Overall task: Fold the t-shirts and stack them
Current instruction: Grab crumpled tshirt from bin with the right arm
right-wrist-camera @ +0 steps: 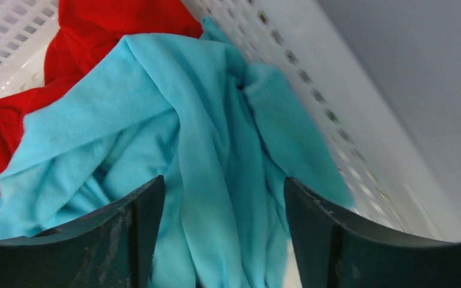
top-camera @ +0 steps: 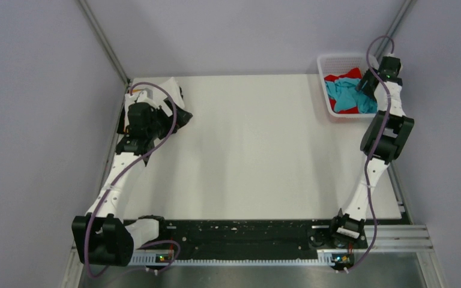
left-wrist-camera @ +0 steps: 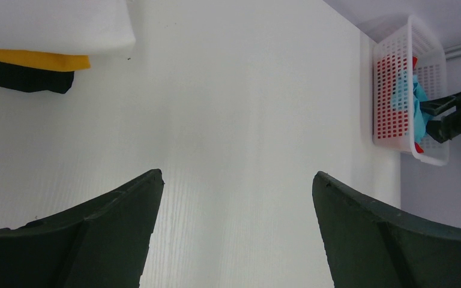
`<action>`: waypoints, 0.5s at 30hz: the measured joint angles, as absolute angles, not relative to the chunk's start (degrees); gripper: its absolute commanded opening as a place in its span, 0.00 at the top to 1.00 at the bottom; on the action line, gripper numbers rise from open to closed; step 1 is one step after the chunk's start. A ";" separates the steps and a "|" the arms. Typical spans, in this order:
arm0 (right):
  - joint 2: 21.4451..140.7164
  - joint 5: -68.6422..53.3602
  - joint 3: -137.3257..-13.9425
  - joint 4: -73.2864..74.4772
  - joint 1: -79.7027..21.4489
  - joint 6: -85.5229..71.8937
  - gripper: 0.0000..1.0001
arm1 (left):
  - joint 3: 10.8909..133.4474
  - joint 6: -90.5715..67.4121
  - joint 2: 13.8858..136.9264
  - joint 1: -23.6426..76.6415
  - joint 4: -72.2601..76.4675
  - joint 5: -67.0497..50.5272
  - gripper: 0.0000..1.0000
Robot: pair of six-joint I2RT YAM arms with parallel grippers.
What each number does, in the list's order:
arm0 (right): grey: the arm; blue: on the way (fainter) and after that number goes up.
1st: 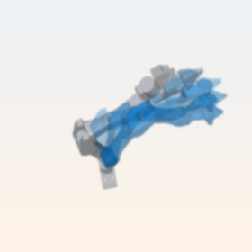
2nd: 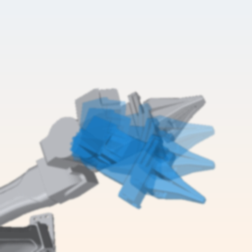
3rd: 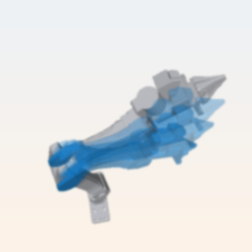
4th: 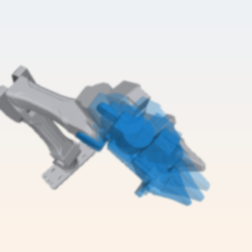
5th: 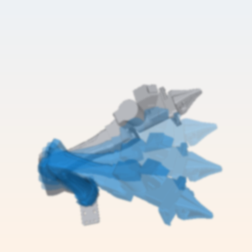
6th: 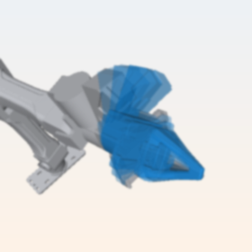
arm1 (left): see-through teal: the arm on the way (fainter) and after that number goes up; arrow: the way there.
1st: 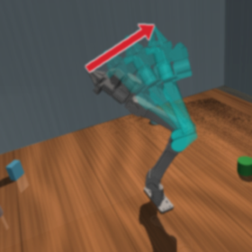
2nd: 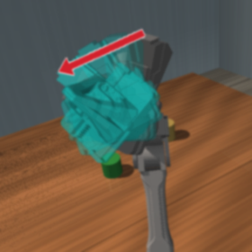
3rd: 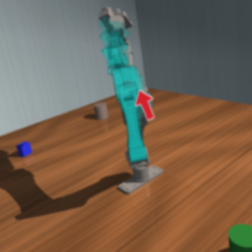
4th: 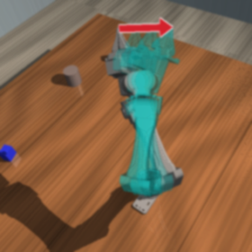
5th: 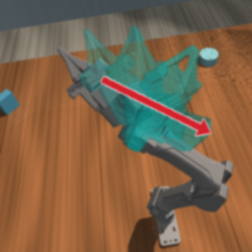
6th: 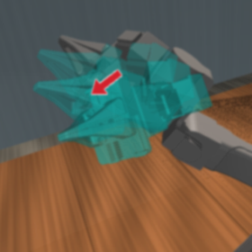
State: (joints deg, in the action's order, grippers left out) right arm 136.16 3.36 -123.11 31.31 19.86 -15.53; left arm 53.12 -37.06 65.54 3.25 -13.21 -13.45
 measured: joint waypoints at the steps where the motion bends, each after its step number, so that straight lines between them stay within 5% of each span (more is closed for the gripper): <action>1: 138.37 2.37 -125.05 31.31 19.97 -15.51 0.37 | 53.10 -37.41 65.54 3.79 -13.21 -13.10 0.01; 2: 140.27 1.21 -126.67 31.31 20.01 -15.42 0.47 | 53.06 -37.50 65.54 4.16 -13.21 -12.93 0.01; 5: 143.20 -1.89 -128.90 30.72 20.12 -14.63 0.99 | 53.01 -37.91 65.54 5.30 -13.30 -12.27 0.01; 15: 140.77 -7.27 -130.30 28.36 20.16 -12.99 1.00 | 53.01 -37.45 65.32 7.64 -13.43 -11.09 0.01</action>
State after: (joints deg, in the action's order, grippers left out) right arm 140.77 -7.27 -130.30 28.36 20.16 -12.99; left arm 53.01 -37.45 65.32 7.64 -13.43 -11.09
